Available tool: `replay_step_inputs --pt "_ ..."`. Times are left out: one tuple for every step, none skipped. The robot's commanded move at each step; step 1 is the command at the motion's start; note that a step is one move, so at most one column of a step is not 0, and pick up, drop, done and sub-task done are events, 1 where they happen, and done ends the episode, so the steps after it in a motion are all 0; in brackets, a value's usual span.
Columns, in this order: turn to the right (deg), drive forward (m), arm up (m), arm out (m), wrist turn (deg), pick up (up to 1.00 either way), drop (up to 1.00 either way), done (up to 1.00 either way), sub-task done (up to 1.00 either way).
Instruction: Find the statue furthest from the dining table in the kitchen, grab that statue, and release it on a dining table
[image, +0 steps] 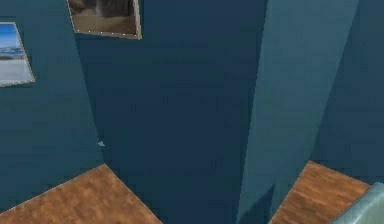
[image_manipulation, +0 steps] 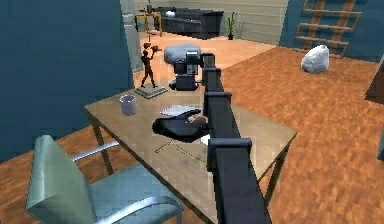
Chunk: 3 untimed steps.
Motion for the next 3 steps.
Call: replay_step_inputs --pt "0.0 0.00 0.04 0.00 0.0 0.00 0.00 0.00 0.00" --pt "0.0 0.00 0.00 -0.08 0.0 0.00 0.00 0.00 0.00" --pt "0.0 0.00 0.00 0.00 0.0 0.00 0.00 1.00 0.00"
